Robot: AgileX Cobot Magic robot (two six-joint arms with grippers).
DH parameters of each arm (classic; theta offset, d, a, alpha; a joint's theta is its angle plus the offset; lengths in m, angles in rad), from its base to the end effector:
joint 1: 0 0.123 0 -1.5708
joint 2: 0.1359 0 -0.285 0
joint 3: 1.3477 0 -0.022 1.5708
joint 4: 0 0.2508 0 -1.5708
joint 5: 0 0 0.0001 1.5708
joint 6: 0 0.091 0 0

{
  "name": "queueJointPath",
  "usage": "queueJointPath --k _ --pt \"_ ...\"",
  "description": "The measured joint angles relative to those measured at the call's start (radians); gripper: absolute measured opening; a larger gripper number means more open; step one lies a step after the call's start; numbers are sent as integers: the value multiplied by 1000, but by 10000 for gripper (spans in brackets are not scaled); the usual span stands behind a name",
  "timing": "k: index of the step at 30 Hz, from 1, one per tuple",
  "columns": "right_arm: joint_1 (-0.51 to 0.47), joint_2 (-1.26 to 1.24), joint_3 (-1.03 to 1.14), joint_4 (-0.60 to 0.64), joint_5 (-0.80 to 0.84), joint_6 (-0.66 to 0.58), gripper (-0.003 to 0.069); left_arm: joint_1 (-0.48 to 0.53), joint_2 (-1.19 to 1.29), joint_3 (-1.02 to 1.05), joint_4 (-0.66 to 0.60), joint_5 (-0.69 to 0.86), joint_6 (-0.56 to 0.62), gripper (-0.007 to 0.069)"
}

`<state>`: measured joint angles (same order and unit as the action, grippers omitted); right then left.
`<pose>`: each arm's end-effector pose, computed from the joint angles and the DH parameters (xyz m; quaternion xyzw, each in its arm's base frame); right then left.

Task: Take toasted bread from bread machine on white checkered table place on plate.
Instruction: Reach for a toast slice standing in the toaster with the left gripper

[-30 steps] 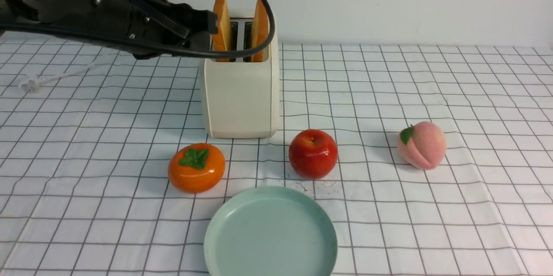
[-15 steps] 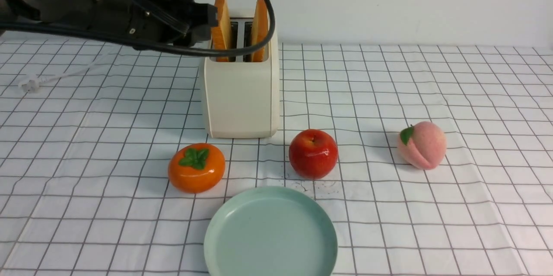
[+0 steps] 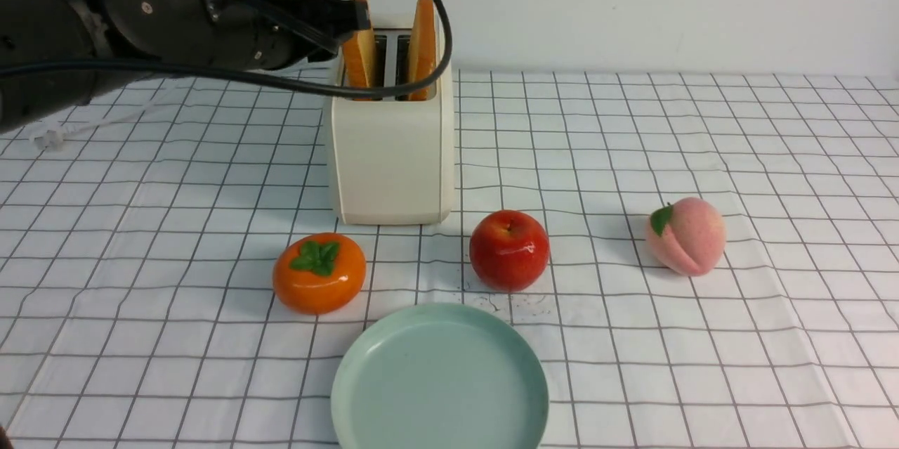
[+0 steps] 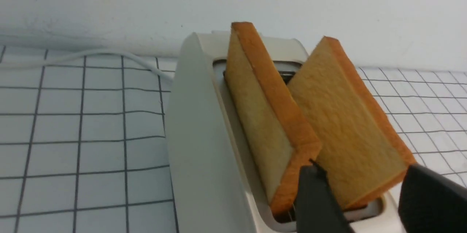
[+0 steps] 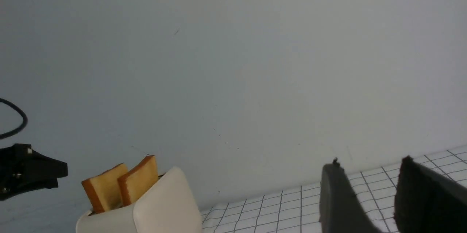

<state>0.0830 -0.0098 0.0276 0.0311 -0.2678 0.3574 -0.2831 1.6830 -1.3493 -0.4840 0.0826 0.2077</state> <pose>0.0517 0.0036 0.2282 0.0910 0.5713 0.1878 0.7938 0.3878 -0.1165 0.3308 0.0146 0.8104 -0.1762 0.5585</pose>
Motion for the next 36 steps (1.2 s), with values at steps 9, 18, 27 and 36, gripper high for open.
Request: queueJointPath --k 9,18,27,36 --pt "0 -1 -19 -109 106 119 218 0 87 -40 -6 -50 33 362" --pt "0 3 -200 -298 349 267 -15 0 168 -139 -9 -50 33 363" --pt "26 101 -342 -306 559 258 -20 0 267 -240 -10 -54 33 353" --pt "243 285 -398 -86 671 2 -19 0 286 -261 -10 -54 33 90"
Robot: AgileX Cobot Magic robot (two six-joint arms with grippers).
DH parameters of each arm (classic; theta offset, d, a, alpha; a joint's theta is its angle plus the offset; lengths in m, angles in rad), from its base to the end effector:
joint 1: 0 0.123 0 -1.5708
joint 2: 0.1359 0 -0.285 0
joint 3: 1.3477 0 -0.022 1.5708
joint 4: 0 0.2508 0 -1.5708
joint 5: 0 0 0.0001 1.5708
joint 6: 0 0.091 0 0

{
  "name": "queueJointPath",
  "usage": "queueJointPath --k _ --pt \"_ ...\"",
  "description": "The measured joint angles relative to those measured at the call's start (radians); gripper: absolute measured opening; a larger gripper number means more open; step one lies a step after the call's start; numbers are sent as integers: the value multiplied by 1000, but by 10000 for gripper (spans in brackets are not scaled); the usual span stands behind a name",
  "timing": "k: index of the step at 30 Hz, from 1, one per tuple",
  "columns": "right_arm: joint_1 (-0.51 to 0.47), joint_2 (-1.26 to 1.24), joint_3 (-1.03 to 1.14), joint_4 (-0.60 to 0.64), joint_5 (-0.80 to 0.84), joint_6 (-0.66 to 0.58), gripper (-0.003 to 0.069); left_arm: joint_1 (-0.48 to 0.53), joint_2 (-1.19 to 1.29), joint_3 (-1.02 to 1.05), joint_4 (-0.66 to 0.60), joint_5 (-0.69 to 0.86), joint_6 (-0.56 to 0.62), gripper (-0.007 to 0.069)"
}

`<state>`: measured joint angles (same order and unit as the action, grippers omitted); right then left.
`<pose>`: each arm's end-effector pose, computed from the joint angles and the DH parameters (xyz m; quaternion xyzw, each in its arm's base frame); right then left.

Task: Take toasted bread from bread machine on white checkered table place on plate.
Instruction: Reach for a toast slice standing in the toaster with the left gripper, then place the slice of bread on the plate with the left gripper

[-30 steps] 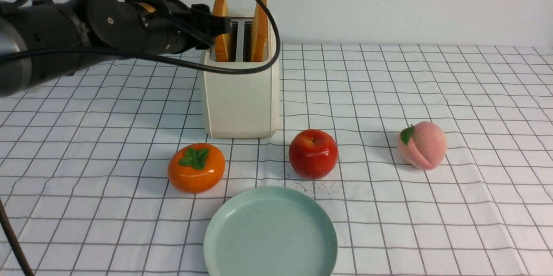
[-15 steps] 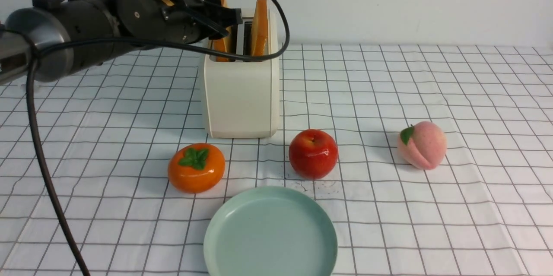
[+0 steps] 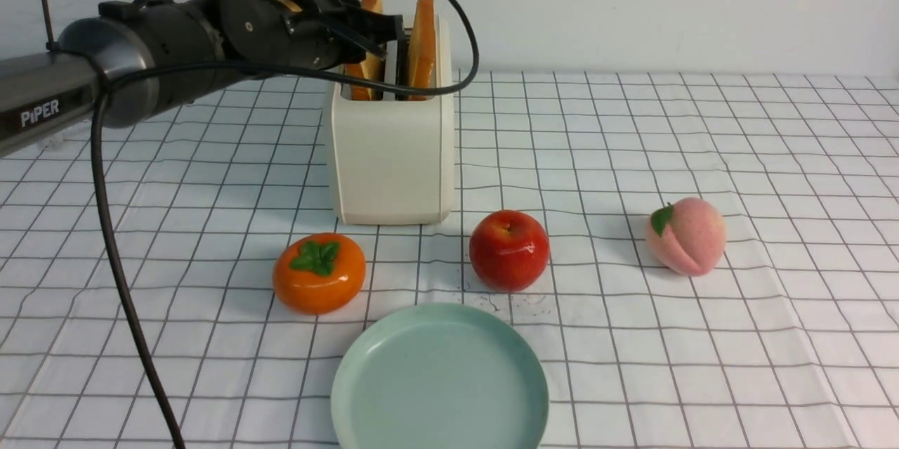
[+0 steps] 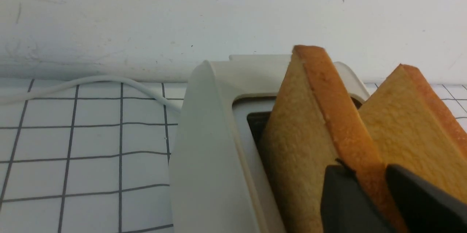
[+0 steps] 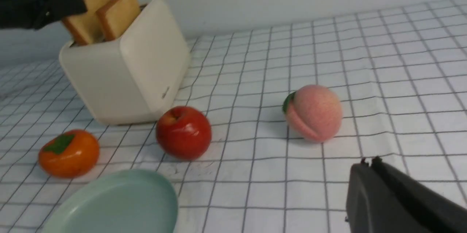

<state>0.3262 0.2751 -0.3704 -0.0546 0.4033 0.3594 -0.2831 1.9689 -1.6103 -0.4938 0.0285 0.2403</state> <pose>0.0671 0.0206 0.2840 0.0000 0.7805 0.1873 0.5964 0.4601 -0.1352 0.2956 0.0160 0.8036 -0.1629 0.5722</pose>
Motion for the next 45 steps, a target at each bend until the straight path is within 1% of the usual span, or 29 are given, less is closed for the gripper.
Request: queueJointPath --k 2,3,5,8,14,16,18,19,20,22,24,25,26,27,29,31,34,35,37,38,41,42,43,44,45 --pt "58 31 -14 31 4 -24 -19 0 0 -1 0 0 0 83" --pt "62 33 -15 33 4 -25 -19 0 0 -1 0 1 0 83" --pt "107 45 -26 42 4 -33 -17 0 0 -7 0 9 0 83" --pt "135 45 -34 45 17 -36 -17 0 -14 -16 0 19 0 83" --pt "143 45 -54 55 73 -37 -13 0 -106 -36 1 50 6 83" --pt "143 46 -87 55 103 -46 -10 0 -193 -44 1 104 18 83" --pt "144 47 -115 55 135 -69 -9 0 -267 -47 2 206 20 83" --pt "145 48 -122 55 138 -71 -9 0 -274 -47 2 217 20 83" --pt "145 49 -138 65 159 -92 -10 0 -302 -47 4 278 22 83" --pt "147 49 -174 76 195 -132 -8 0 -391 -47 8 464 22 83" --pt "147 49 -186 80 201 -147 -8 -1 -416 -47 8 539 22 83" --pt "147 49 -198 90 213 -170 -8 -1 -456 -37 4 626 13 83" --pt "147 49 -200 91 213 -172 -7 -1 -461 -35 4 636 12 83" --pt "147 49 -202 99 221 -185 -6 -1 -491 -7 -10 708 -1 83" --pt "147 49 -204 108 232 -191 -4 -1 -535 47 -35 768 -12 83" --pt "147 49 -204 120 251 -193 -3 -1 -576 145 -88 803 -10 83" --pt "147 49 -204 122 270 -193 -1 -1 -614 255 -168 816 21 83" --pt "147 49 -204 122 282 -193 -1 -1 -627 345 -246 816 55 83" --pt "147 49 -204 122 291 -194 0 -1 -625 457 -362 812 128 83" --pt "147 49 -204 122 294 -194 0 -1 -616 488 -400 808 162 83" --pt "147 49 -204 122 294 -195 0 -2 -558 619 -596 751 327 83" --pt "147 49 -204 122 294 -195 0 -2 -533 637 -635 734 374 83" --pt "147 49 -204 122 294 -195 0 -2 -528 641 -652 730 374 83" --pt "147 49 -205 122 294 -195 1 -2 -493 658 -700 708 431 83" --pt "147 49 -206 122 294 -196 1 -2 -469 663 -719 701 456 83"
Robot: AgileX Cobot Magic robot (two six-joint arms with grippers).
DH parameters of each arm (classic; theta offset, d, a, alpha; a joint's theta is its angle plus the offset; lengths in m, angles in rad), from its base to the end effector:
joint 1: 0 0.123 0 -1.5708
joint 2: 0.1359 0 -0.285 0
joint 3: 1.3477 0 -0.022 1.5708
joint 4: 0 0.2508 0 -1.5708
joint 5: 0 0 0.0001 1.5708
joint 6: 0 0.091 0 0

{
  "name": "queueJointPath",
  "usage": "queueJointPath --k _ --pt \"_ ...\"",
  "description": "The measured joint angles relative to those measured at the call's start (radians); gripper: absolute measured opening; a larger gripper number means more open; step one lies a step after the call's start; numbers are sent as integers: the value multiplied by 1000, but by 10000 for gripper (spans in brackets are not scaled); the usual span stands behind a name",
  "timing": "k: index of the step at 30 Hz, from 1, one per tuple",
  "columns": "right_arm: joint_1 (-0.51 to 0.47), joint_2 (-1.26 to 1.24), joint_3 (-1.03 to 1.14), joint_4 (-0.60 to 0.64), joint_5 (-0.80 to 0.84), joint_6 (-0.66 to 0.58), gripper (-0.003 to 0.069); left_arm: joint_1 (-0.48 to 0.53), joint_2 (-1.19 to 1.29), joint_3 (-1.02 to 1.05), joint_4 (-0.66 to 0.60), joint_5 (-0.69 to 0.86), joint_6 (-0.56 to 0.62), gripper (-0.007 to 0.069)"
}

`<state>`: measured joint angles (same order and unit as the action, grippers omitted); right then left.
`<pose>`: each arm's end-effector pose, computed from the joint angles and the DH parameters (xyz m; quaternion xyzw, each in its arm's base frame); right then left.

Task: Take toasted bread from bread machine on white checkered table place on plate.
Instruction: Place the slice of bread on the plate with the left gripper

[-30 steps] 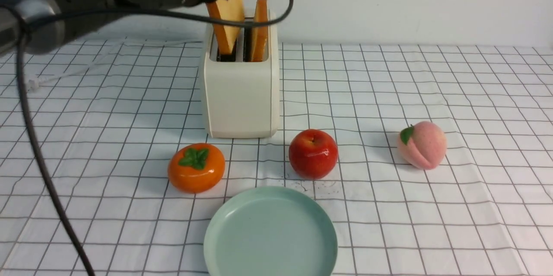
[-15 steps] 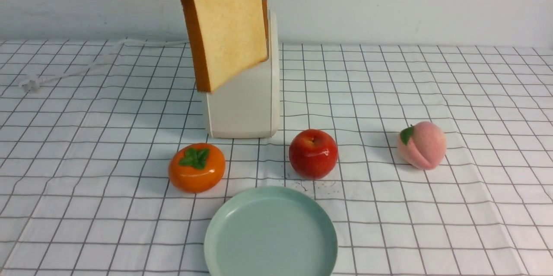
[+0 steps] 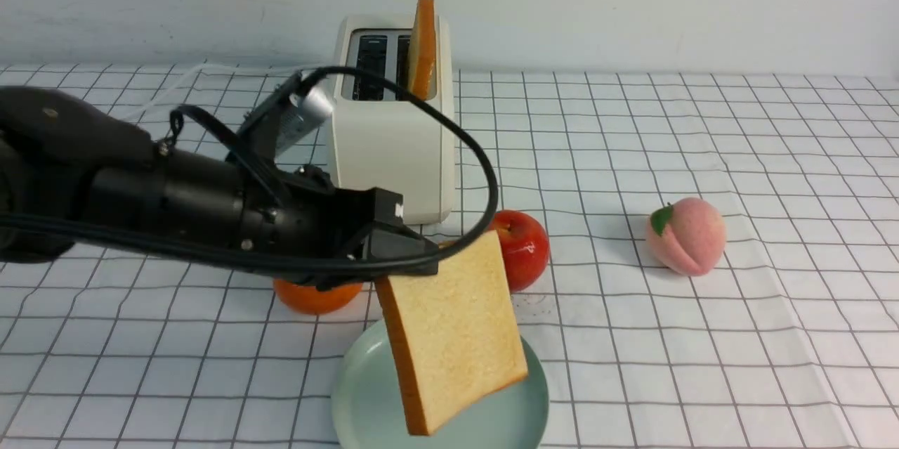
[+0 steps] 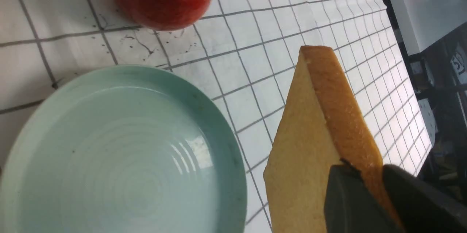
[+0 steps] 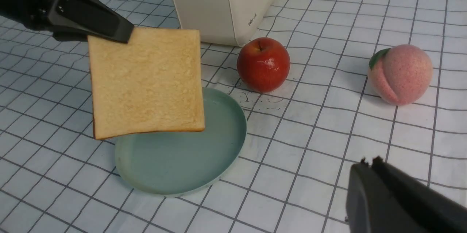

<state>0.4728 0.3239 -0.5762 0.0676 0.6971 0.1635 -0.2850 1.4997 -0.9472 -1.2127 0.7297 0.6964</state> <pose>0.0507 0.0303 0.3219 -0.1177 0.8127 0.2092 0.5310 0.2752 -0.1399 0.2651 0.0750 0.8752 -0.4117 0.2427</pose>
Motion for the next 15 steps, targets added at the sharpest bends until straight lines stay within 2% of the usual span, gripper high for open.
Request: queueJointPath --k 6,14,15 --pt "0 0 0 0 -4 0 1 0 122 1 -62 -17 39 83" --pt "0 0 0 0 -7 0 4 0 191 1 -47 -8 42 83" --pt "0 0 0 0 -9 0 4 0 191 1 -36 -8 42 102"
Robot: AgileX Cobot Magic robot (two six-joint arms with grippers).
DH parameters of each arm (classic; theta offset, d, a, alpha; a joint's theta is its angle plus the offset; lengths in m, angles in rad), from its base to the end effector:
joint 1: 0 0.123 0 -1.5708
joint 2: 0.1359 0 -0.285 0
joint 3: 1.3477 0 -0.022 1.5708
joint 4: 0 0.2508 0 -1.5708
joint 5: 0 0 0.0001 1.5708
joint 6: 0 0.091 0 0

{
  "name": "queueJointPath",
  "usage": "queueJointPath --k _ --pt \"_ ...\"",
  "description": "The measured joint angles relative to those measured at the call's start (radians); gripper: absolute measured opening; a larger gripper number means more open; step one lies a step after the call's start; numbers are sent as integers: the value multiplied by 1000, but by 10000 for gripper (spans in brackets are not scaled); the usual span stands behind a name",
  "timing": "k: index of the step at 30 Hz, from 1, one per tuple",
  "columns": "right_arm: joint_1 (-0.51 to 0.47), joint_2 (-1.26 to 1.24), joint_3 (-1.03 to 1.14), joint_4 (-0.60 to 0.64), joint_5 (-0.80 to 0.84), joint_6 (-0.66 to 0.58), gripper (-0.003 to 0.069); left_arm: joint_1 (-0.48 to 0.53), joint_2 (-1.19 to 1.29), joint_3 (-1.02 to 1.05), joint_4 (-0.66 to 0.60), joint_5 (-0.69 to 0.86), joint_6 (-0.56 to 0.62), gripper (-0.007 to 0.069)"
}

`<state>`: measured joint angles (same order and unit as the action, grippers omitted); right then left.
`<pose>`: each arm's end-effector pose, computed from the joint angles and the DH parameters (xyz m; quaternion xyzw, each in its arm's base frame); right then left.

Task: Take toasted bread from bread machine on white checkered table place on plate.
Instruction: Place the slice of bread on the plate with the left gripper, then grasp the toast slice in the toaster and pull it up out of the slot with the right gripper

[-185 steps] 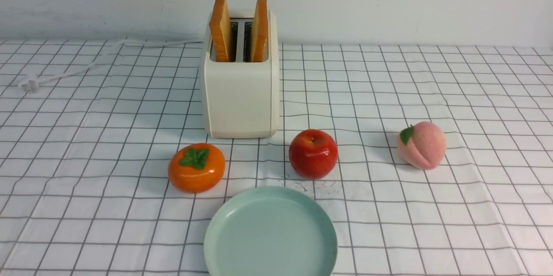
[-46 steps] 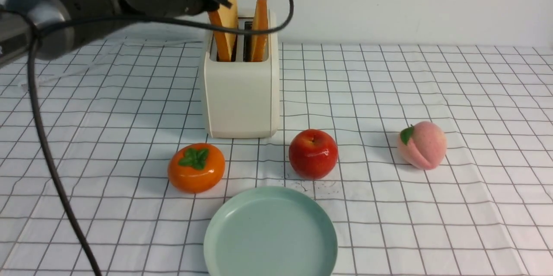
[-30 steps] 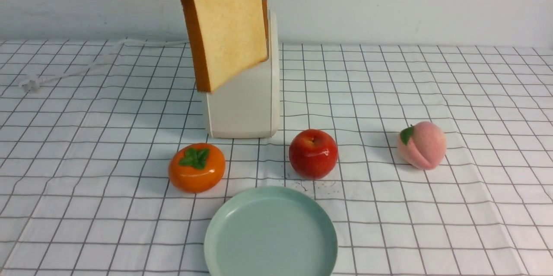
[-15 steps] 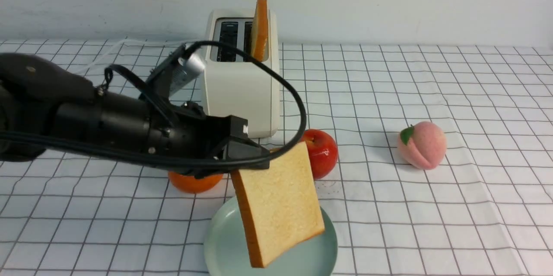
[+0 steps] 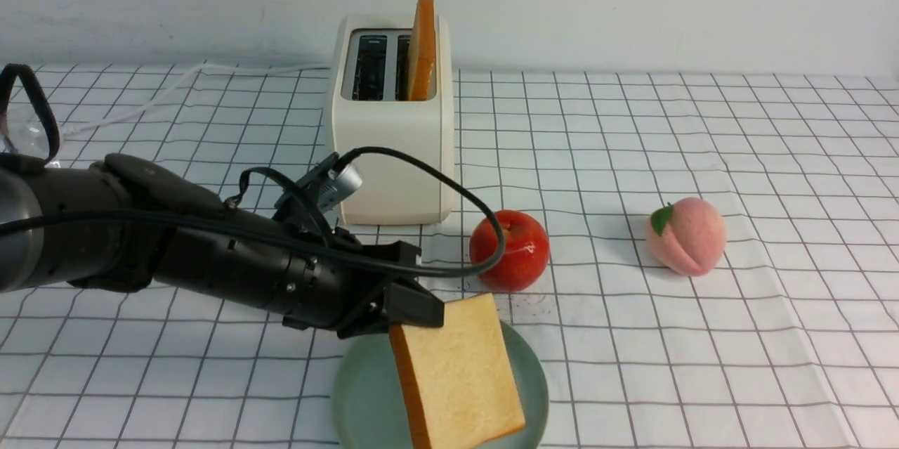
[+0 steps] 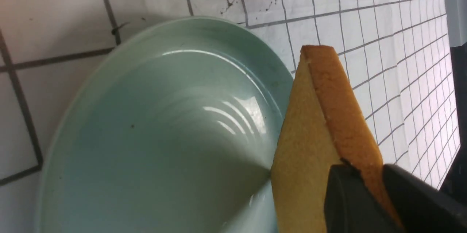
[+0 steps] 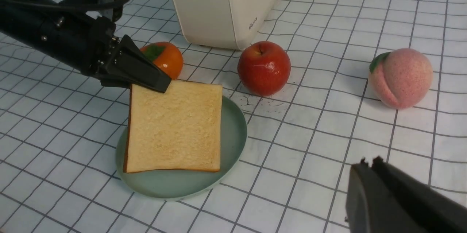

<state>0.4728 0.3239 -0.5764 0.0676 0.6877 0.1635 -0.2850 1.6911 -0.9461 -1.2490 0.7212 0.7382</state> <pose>0.0509 0.0304 0.3228 -0.1171 0.8100 0.2104 0.5347 0.2973 -0.1466 0.2060 0.0464 0.9000 -0.3980 0.1715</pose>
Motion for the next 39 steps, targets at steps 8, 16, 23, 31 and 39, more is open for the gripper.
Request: queueJointPath --k 8,16,23,31,39 --pt "0 0 0 0 -12 0 8 0 -1 0 77 48 -3 506" --pt "0 0 0 1 -12 0 16 0 -156 -42 133 3 -4 651" --pt "0 20 -16 23 -4 0 21 0 -471 -57 265 -218 -4 389" --pt "0 289 -193 53 148 -25 21 1 -720 -52 436 -190 -62 -13" --pt "0 644 -438 203 133 -201 21 1 -1012 98 714 -150 -369 -13"
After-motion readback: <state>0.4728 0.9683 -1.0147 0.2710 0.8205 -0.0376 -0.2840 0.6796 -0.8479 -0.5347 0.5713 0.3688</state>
